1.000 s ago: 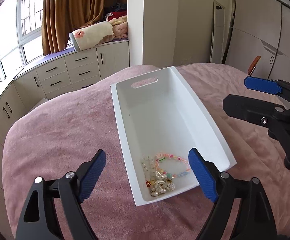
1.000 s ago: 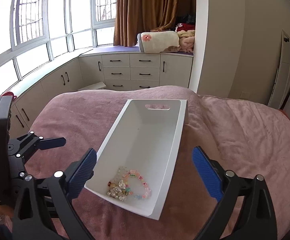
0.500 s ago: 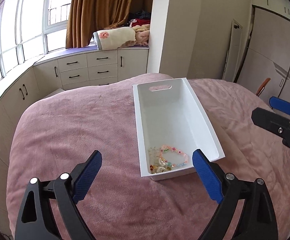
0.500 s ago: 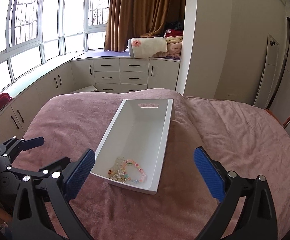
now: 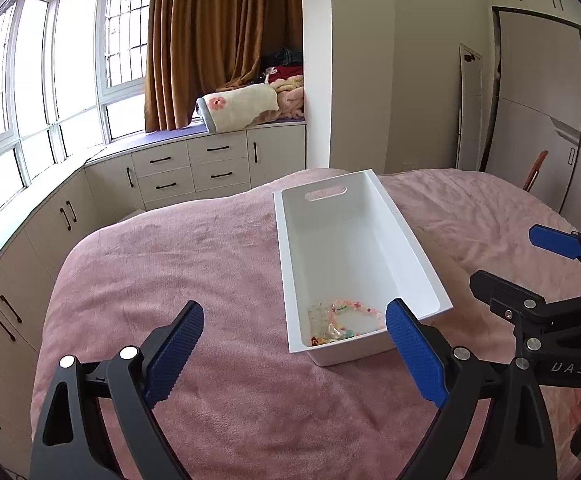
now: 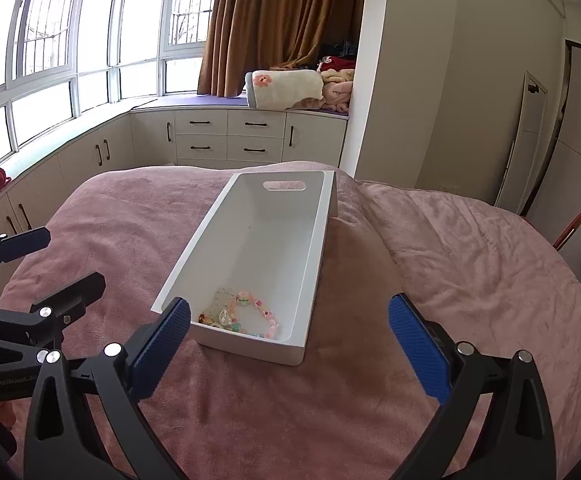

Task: Organize jewelry

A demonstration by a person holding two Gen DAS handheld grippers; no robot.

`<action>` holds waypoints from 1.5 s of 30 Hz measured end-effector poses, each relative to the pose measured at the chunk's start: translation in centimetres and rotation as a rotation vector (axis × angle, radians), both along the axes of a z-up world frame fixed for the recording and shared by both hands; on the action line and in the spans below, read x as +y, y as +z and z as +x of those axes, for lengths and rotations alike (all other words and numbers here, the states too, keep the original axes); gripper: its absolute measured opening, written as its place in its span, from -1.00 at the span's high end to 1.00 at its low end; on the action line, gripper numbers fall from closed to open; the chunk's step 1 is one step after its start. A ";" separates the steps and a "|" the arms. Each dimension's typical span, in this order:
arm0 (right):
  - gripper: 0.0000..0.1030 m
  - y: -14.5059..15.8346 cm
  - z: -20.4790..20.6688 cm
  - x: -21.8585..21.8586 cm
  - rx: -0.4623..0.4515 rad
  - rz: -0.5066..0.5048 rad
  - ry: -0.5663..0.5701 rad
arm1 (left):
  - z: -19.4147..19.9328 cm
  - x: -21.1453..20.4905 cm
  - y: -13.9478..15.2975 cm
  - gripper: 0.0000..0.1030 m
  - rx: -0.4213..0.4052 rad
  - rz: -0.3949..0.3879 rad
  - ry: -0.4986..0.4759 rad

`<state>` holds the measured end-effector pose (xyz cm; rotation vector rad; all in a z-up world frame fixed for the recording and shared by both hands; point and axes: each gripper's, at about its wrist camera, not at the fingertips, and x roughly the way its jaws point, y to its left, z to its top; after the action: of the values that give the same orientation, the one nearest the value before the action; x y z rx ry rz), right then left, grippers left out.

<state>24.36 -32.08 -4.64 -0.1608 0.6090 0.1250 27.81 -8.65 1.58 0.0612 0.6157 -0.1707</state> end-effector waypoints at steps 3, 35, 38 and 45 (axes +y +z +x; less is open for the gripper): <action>-0.91 -0.6 0.2 -0.3 0.013 0.000 -0.005 | 0.0 -0.1 -0.8 -0.82 0.016 -0.013 -0.002; -0.91 -0.3 1.3 0.5 0.011 -0.019 0.019 | 1.4 1.1 -0.8 -0.82 0.037 -0.027 0.039; -0.91 -0.3 1.4 0.6 0.014 -0.023 0.020 | 1.5 1.1 -0.9 -0.82 0.041 -0.030 0.038; -0.91 -0.3 1.4 0.6 0.014 -0.021 0.020 | 1.6 1.1 -1.0 -0.82 0.037 -0.029 0.038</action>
<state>25.80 -31.47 -4.97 -0.1866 0.6231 0.1392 29.38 -7.51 0.57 0.0181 0.6502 -0.1445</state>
